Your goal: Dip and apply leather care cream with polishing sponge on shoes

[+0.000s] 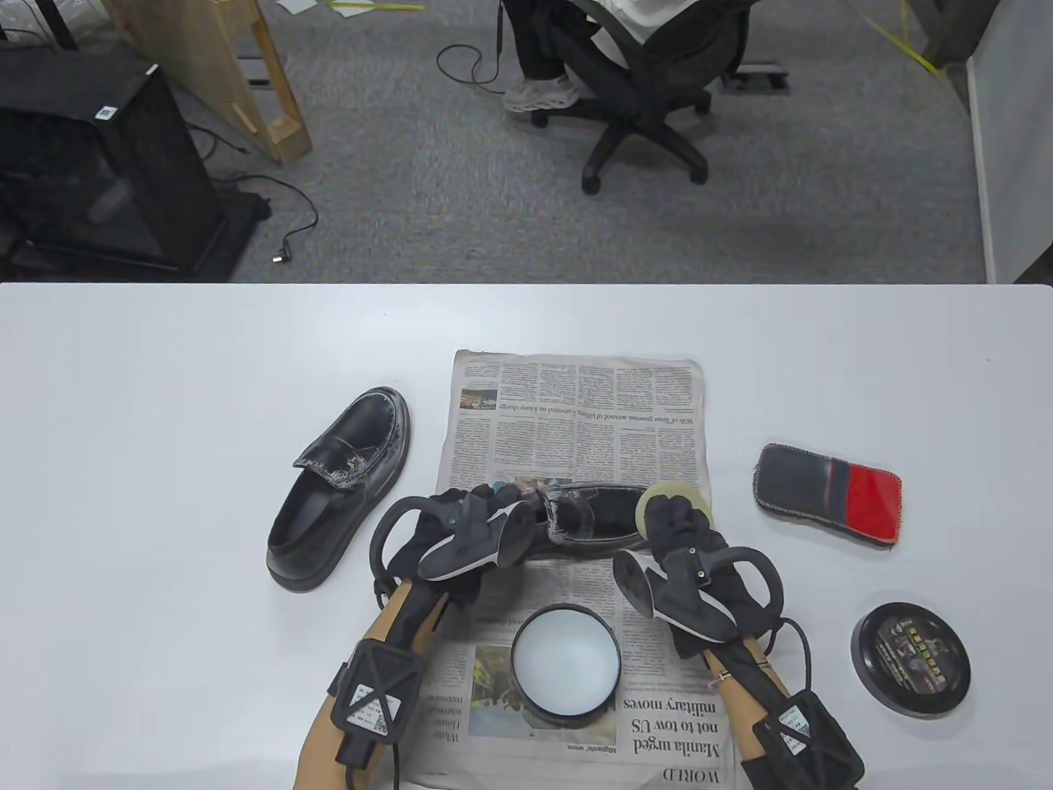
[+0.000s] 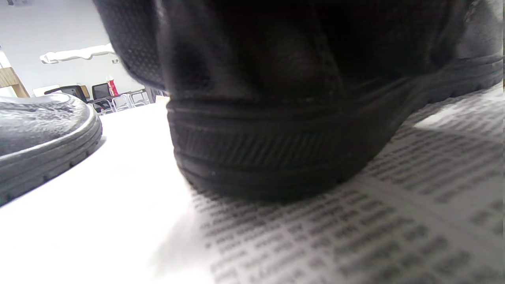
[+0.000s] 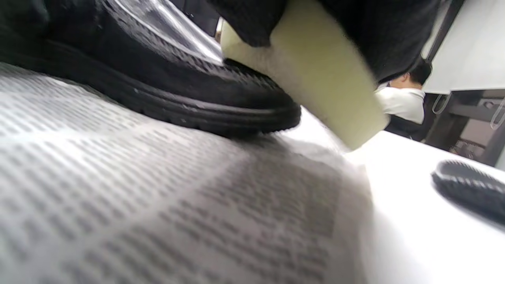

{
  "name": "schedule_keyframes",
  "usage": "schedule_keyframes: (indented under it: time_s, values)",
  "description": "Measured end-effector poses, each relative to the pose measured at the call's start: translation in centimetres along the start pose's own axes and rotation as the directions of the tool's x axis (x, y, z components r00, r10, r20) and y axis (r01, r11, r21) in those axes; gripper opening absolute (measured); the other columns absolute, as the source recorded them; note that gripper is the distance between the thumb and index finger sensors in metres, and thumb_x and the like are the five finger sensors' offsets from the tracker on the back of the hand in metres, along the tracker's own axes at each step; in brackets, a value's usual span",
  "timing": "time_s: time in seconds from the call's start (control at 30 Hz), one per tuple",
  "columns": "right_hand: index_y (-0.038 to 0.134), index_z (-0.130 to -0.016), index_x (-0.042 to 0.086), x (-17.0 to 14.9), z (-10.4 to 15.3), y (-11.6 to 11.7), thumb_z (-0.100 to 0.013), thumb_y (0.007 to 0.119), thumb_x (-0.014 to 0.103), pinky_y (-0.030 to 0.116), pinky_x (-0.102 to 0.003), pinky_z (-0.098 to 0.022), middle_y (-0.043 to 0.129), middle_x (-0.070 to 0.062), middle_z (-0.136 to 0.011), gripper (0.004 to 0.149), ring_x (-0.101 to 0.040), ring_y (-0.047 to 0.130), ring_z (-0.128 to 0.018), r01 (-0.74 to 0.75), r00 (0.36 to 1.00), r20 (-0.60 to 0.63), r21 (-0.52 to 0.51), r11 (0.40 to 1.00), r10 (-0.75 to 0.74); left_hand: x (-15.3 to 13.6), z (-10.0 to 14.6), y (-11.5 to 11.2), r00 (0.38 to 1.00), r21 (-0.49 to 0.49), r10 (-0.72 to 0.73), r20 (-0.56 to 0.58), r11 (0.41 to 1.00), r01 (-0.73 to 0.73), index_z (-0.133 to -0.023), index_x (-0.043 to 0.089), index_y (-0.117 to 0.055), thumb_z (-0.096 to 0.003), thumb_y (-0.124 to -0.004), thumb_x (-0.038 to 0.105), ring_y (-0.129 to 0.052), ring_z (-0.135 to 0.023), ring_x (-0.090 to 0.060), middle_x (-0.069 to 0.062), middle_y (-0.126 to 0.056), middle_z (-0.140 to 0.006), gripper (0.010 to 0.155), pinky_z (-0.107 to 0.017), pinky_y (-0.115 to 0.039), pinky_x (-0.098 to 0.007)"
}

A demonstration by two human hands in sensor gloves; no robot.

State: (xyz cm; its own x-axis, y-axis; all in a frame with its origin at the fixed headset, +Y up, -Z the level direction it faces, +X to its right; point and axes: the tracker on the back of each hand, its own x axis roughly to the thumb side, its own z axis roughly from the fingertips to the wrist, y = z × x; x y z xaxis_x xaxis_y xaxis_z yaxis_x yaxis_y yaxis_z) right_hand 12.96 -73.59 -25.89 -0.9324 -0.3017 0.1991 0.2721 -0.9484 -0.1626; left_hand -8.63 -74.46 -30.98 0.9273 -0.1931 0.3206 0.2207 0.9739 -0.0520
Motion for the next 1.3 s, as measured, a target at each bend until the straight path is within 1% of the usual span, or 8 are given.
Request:
schedule_keyframes:
  time_s: [0.13,0.33,0.57,0.67,0.77,0.93,1.13,1.3]
  values:
    - [0.054,-0.109,0.022,0.6,-1.6,-0.1,-0.062,0.061,0.022,0.065,-0.054,-0.071,0.061,-0.009,-0.113,0.047,-0.042,0.068,-0.101,0.173,0.985,0.004,0.003,0.985,-0.173,0.0,-0.1,0.0,1.000,-0.008,0.004,0.007,1.000,-0.004,-0.106,0.033,-0.066,-0.0330,-0.082,0.063,-0.087,-0.090,-0.025,-0.002,-0.085,-0.106,0.080,-0.068,-0.077,-0.045]
    - [0.053,-0.106,0.031,-0.8,-3.8,1.1,-0.062,0.061,0.023,0.070,-0.046,-0.071,0.062,-0.003,-0.113,0.046,-0.035,0.073,-0.100,0.147,0.983,-0.117,0.043,0.988,-0.141,0.0,0.0,0.0,1.000,-0.001,-0.006,-0.001,1.000,0.006,-0.106,0.033,-0.065,-0.0343,-0.080,0.065,-0.088,-0.088,-0.024,-0.002,-0.085,-0.105,0.080,-0.066,-0.077,-0.044]
    - [0.052,-0.108,0.019,-2.0,-2.0,1.4,-0.060,0.064,0.023,0.083,-0.038,-0.061,0.069,-0.013,-0.107,0.049,-0.034,0.088,-0.088,0.079,0.993,-0.097,0.060,0.995,-0.073,0.1,0.0,0.1,1.000,0.007,-0.021,-0.021,1.000,0.021,-0.105,0.033,-0.066,-0.0339,-0.078,0.066,-0.090,-0.084,-0.024,-0.003,-0.087,-0.102,0.080,-0.064,-0.078,-0.044]
    - [0.054,-0.107,0.016,-1.2,-0.4,0.9,-0.060,0.065,0.023,0.084,-0.039,-0.060,0.071,-0.015,-0.106,0.049,-0.036,0.089,-0.087,0.034,0.999,-0.032,0.028,0.999,-0.033,0.1,0.0,0.1,0.999,0.005,-0.024,-0.022,1.000,0.024,-0.105,0.033,-0.066,-0.0339,-0.078,0.066,-0.089,-0.084,-0.025,-0.004,-0.088,-0.102,0.080,-0.064,-0.078,-0.044]
    - [0.056,-0.107,0.019,-0.2,0.3,0.1,-0.060,0.065,0.023,0.081,-0.042,-0.063,0.070,-0.013,-0.107,0.048,-0.037,0.085,-0.090,0.035,0.999,0.016,-0.010,0.999,-0.035,0.1,0.0,0.1,1.000,0.006,-0.022,-0.008,1.000,0.022,-0.105,0.033,-0.066,-0.0336,-0.079,0.065,-0.089,-0.086,-0.026,-0.004,-0.087,-0.103,0.080,-0.066,-0.078,-0.045]
    - [0.056,-0.106,0.027,0.7,-1.1,-0.4,-0.061,0.064,0.022,0.069,-0.049,-0.071,0.064,-0.005,-0.112,0.046,-0.037,0.072,-0.100,0.176,0.984,0.016,-0.039,0.984,-0.175,0.2,-0.1,0.1,1.000,-0.001,-0.010,0.003,1.000,0.010,-0.105,0.033,-0.065,-0.0331,-0.080,0.064,-0.087,-0.089,-0.025,-0.001,-0.085,-0.105,0.080,-0.068,-0.077,-0.045]
    - [0.053,-0.106,0.030,-0.6,-3.8,0.9,-0.060,0.064,0.024,0.072,-0.043,-0.069,0.062,-0.004,-0.112,0.048,-0.033,0.074,-0.099,0.131,0.986,-0.107,0.030,0.991,-0.127,0.1,0.0,0.0,1.000,0.015,-0.010,-0.002,1.000,0.010,-0.106,0.033,-0.065,-0.0344,-0.079,0.065,-0.088,-0.087,-0.024,-0.002,-0.086,-0.104,0.079,-0.066,-0.078,-0.044]
    - [0.052,-0.107,0.020,-1.5,-2.7,1.5,-0.060,0.065,0.023,0.083,-0.038,-0.061,0.068,-0.013,-0.107,0.049,-0.034,0.087,-0.089,0.036,0.994,-0.108,0.045,0.998,-0.031,0.2,0.1,0.1,1.000,0.015,-0.021,-0.015,1.000,0.021,-0.105,0.033,-0.065,-0.0348,-0.078,0.066,-0.089,-0.084,-0.025,-0.004,-0.087,-0.102,0.079,-0.064,-0.078,-0.044]
